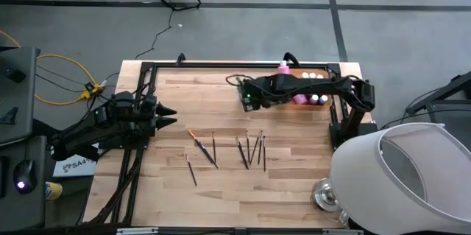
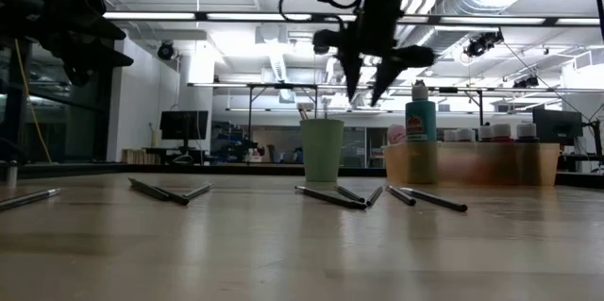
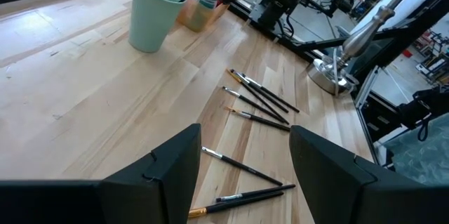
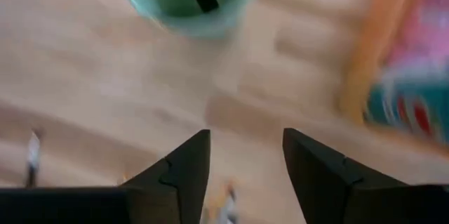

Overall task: Pick & Place Paint Supplies
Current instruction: Put the silver paintbrush into the green cup

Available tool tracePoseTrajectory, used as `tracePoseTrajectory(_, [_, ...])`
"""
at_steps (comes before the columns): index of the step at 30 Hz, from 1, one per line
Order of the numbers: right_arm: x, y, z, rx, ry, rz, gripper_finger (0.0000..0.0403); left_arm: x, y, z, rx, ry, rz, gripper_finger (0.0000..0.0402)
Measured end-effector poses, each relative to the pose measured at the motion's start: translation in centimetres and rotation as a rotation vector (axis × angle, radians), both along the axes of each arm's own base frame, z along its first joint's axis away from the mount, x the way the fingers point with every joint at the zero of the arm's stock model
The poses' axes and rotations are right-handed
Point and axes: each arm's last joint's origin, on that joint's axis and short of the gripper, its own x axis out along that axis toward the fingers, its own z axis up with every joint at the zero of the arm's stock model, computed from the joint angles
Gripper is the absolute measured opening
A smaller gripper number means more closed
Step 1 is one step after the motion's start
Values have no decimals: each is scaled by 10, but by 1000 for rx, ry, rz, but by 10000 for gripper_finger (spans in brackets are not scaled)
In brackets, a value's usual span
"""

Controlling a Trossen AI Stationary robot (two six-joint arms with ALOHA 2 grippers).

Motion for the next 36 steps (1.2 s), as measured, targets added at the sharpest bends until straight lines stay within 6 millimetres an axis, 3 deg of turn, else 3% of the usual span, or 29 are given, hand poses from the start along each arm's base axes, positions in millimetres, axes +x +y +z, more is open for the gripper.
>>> tracePoseTrajectory(7, [-13, 26, -26, 176, 119, 12, 170, 0, 0, 0, 0, 0, 1, 214])
tracePoseTrajectory(16, [-20, 50, -63, 313, 116, -21, 169, 0, 0, 0, 1, 0, 2, 214])
tracePoseTrajectory(24, [-21, 64, -80, 330, 77, -54, 169, 0, 0, 0, 1, 0, 2, 214])
tracePoseTrajectory(36, [-21, 68, -91, 269, 81, -123, 169, 0, 0, 0, 0, 0, 2, 214])
